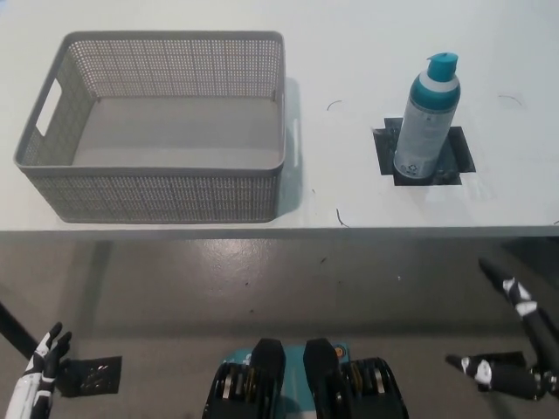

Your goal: Use the right hand to pick up an air purifying spray and put it inside a container

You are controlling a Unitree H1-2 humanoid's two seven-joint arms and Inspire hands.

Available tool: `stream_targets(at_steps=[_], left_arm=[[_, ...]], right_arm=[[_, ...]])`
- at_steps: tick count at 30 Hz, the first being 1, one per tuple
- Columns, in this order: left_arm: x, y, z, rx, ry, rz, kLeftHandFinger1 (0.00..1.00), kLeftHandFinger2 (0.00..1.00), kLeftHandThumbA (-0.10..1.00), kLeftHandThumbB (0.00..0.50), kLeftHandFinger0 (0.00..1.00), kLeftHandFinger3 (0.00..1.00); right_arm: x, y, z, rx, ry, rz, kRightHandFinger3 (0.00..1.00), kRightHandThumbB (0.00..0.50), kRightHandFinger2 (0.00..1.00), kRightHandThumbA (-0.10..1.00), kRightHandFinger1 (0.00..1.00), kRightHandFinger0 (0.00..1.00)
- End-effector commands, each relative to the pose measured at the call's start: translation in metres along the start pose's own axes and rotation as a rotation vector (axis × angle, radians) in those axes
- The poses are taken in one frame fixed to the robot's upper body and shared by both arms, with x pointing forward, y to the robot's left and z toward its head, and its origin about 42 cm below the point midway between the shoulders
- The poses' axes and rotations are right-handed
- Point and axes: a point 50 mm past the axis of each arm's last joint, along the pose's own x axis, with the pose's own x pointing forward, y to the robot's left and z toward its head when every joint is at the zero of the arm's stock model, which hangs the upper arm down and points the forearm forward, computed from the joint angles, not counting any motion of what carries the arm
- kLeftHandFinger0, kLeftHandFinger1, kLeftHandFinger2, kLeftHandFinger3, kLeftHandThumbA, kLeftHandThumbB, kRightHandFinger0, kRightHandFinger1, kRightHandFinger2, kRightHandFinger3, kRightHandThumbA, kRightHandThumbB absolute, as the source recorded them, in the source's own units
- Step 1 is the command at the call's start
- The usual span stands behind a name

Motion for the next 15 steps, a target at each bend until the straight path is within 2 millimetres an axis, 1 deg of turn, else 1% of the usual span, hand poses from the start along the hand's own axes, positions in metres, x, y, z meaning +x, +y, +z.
stream_targets(at_steps=[1, 3, 4, 6, 7, 8, 9, 10, 12, 15], left_arm=[[-0.004, 0.006, 0.007, 0.017, -0.067, 0.000, 1.00, 1.00, 1.00, 0.363, 1.00, 1.00], [-0.006, 0.006, 0.005, 0.012, -0.058, 0.008, 1.00, 1.00, 1.00, 0.363, 1.00, 1.00], [-0.006, 0.006, 0.005, 0.011, -0.055, 0.009, 1.00, 1.00, 1.00, 0.363, 1.00, 1.00], [-0.009, 0.005, 0.003, 0.007, -0.051, 0.011, 1.00, 1.00, 1.00, 0.352, 1.00, 1.00], [-0.009, 0.005, 0.002, 0.006, -0.051, 0.010, 1.00, 1.00, 1.00, 0.352, 1.00, 1.00], [-0.011, 0.005, 0.001, 0.005, -0.044, 0.011, 1.00, 1.00, 1.00, 0.365, 1.00, 1.00], [-0.011, 0.005, 0.001, 0.006, -0.042, 0.011, 1.00, 1.00, 1.00, 0.366, 1.00, 1.00], [-0.012, 0.004, -0.001, -0.003, -0.034, 0.013, 1.00, 1.00, 1.00, 0.382, 1.00, 1.00], [-0.013, 0.004, -0.001, -0.009, -0.038, 0.008, 1.00, 1.00, 1.00, 0.377, 1.00, 1.00], [-0.014, 0.003, -0.001, -0.010, -0.034, 0.010, 1.00, 1.00, 1.00, 0.383, 1.00, 1.00]], right_arm=[[0.027, -0.028, 0.026, -0.056, -0.013, -0.009, 1.00, 0.497, 1.00, 1.00, 1.00, 1.00], [0.041, -0.038, 0.036, -0.072, -0.016, -0.021, 1.00, 0.500, 1.00, 1.00, 1.00, 1.00], [0.044, -0.040, 0.038, -0.066, -0.018, -0.024, 1.00, 0.500, 1.00, 1.00, 1.00, 1.00], [0.060, -0.047, 0.043, -0.041, -0.024, -0.032, 1.00, 0.500, 1.00, 1.00, 1.00, 1.00], [0.063, -0.048, 0.044, -0.041, -0.023, -0.032, 1.00, 0.500, 1.00, 1.00, 1.00, 1.00], [0.072, -0.053, 0.048, -0.052, -0.034, -0.037, 1.00, 0.500, 1.00, 1.00, 1.00, 1.00], [0.076, -0.055, 0.049, -0.054, -0.040, -0.042, 1.00, 0.500, 1.00, 1.00, 1.00, 1.00], [0.084, -0.058, 0.052, -0.067, -0.043, -0.049, 1.00, 0.500, 1.00, 1.00, 1.00, 1.00], [0.097, -0.063, 0.055, -0.078, -0.052, -0.068, 1.00, 0.500, 1.00, 1.00, 1.00, 1.00], [0.109, -0.068, 0.058, -0.065, -0.039, -0.083, 1.00, 0.500, 1.00, 1.00, 1.00, 1.00]])
